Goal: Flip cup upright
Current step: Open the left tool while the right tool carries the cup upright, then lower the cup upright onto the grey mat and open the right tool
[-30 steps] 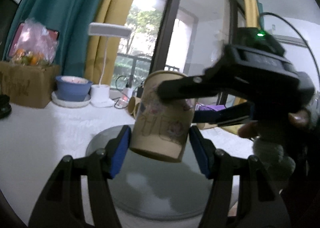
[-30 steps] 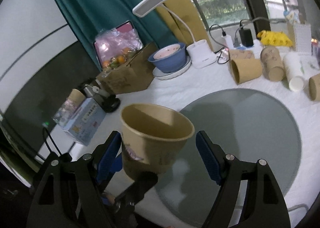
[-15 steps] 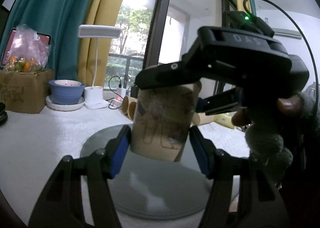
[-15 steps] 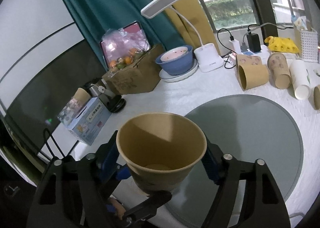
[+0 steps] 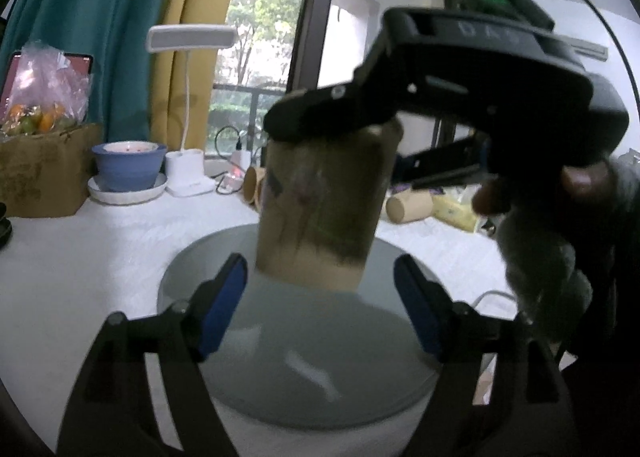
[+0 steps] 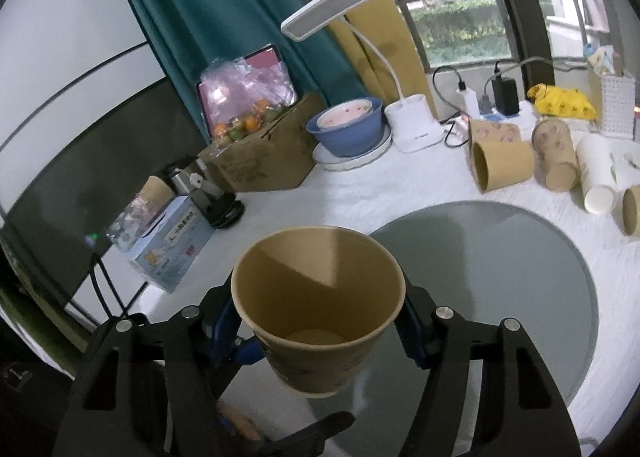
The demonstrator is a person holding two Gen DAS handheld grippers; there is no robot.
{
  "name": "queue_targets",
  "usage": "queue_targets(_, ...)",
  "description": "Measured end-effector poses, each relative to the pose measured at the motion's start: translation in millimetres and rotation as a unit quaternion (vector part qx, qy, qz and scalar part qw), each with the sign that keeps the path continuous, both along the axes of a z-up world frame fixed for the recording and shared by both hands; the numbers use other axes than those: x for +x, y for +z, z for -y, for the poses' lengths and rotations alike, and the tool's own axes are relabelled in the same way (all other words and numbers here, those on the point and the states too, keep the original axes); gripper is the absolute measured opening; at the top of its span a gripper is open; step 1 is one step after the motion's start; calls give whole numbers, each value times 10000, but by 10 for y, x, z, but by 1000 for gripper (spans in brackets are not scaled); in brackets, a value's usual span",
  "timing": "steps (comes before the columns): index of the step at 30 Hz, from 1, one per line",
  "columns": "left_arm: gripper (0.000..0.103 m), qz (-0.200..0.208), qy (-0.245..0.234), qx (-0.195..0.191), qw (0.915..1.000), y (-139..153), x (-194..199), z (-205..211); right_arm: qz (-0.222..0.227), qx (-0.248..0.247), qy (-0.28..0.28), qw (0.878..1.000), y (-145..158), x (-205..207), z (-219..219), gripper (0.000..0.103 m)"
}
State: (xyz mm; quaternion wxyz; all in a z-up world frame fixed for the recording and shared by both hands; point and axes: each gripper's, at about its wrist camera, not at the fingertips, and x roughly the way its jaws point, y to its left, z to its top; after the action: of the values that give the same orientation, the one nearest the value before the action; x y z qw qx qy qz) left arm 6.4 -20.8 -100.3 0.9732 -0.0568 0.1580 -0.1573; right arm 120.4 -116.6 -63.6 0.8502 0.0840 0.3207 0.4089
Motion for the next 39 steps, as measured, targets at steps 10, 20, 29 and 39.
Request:
queue_targets(10,77,-599,774,33,9952,-70,84,-401,777,-594,-712,9927,-13,173,20,69)
queue_targets(20,77,-1166,1439,-171,9825,-68,344,-764,1258,-1338,-1045,9774,-349,363,-65,69)
queue_targets(29,77,-1204,1625,-499,9781,-6,493,-908,1176,-1626,-894,9756,-512,488,-249,69)
queue_targets(39,77,-1416,1590,-684,9747,-77,600,-984,1037,-1788,-856,9747,-597,652,-328,69)
